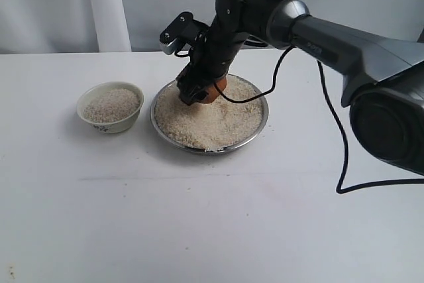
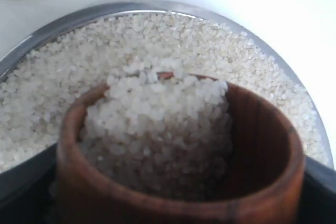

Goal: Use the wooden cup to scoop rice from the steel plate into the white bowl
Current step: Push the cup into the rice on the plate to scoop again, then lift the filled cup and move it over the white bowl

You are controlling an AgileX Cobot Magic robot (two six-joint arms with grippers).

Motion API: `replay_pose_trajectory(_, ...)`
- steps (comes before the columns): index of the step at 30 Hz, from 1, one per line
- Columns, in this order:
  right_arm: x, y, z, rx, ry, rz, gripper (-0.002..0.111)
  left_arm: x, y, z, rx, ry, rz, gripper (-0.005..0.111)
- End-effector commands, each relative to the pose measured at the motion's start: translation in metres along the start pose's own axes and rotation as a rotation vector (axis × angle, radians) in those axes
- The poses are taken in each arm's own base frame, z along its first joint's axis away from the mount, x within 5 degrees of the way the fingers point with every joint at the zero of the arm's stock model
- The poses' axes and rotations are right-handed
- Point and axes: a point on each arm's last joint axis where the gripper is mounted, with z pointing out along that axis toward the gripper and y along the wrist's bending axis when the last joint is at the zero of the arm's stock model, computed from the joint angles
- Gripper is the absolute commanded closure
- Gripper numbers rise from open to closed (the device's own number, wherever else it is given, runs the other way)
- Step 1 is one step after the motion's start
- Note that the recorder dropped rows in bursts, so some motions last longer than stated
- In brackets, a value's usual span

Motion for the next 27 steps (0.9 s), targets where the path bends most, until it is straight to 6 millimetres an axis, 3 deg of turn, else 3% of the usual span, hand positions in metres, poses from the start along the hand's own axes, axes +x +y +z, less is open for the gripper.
replay_pose_trajectory(1,-0.009,0.001,-0.014,-0.001,-0.058,0.006,0.108,-0.001,-0.001,0.000,0.007,-0.007,-0.006,0.107)
replay_pose_trajectory(12,-0.033,0.013,-0.015,-0.003,-0.245,-0.027,0.108,-0.001,-0.001,0.000,0.007,-0.007,-0.006,0.107)
replay_pose_trajectory(21,-0.035,0.013,-0.016,0.004,-0.264,-0.022,0.108,-0.001,-0.001,0.000,0.007,-0.007,-0.006,0.107)
replay_pose_trajectory(27,-0.040,0.024,-0.014,0.011,-0.254,-0.067,0.108,-0.001,-0.001,0.000,0.007,-0.007,-0.006,0.107)
